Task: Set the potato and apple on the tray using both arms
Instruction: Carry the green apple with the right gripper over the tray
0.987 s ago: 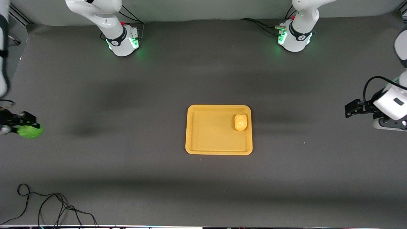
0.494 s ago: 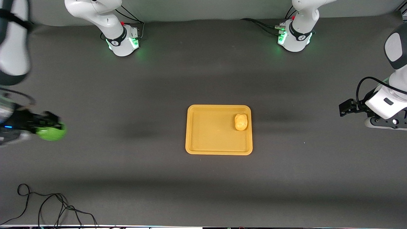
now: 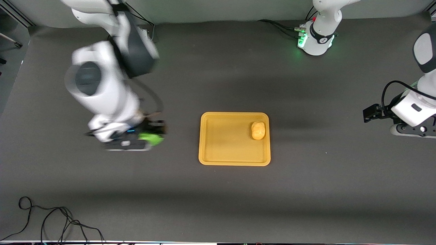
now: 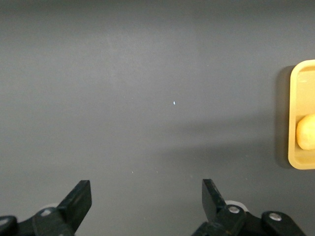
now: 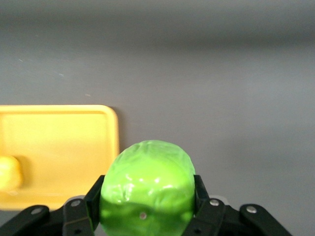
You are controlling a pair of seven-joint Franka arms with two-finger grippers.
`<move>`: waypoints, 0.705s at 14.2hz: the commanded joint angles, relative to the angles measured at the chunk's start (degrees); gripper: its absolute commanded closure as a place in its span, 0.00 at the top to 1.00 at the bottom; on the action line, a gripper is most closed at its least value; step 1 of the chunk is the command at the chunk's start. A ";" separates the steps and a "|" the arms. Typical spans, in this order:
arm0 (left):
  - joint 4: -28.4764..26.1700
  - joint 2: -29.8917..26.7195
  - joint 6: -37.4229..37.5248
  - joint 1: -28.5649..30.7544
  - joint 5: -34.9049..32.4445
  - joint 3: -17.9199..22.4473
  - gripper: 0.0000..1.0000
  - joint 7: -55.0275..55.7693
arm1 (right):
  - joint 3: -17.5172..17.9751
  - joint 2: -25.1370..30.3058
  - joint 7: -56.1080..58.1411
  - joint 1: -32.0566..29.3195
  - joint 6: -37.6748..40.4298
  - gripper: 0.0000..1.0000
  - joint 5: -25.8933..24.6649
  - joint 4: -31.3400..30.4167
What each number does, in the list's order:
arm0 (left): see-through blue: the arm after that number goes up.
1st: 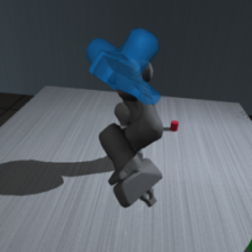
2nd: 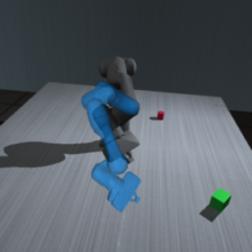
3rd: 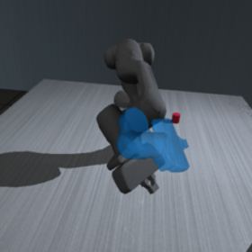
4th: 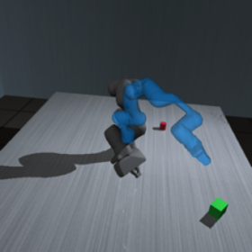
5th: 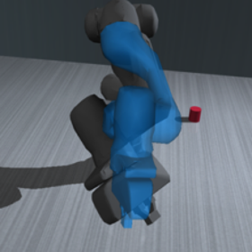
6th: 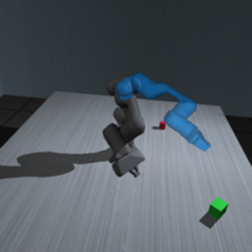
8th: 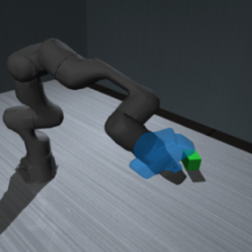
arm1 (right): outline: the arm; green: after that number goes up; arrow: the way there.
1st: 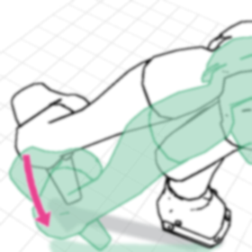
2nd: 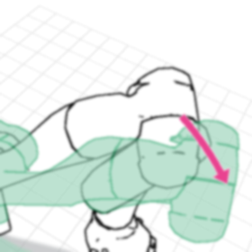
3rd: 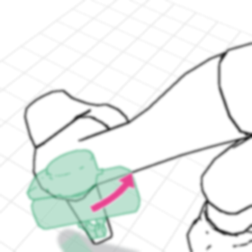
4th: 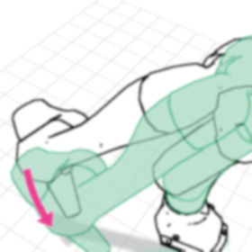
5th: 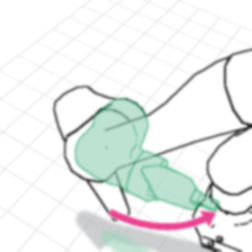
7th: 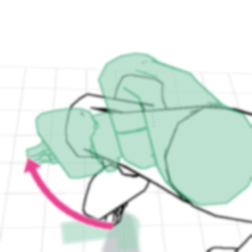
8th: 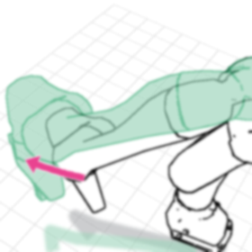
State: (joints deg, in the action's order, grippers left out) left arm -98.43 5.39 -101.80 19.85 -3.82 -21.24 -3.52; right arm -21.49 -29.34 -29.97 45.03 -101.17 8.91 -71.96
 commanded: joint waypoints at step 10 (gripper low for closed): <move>5.36 -0.11 5.99 -2.80 -0.48 0.15 1.00 0.53 | 11.82 -29.18 -22.94 6.30 -15.37 0.34 -5.66 16.94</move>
State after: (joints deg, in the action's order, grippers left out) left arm -94.06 5.46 -97.17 17.66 -3.53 -21.47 -3.49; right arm -9.85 -55.01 -51.53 51.77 -115.61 4.88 -58.30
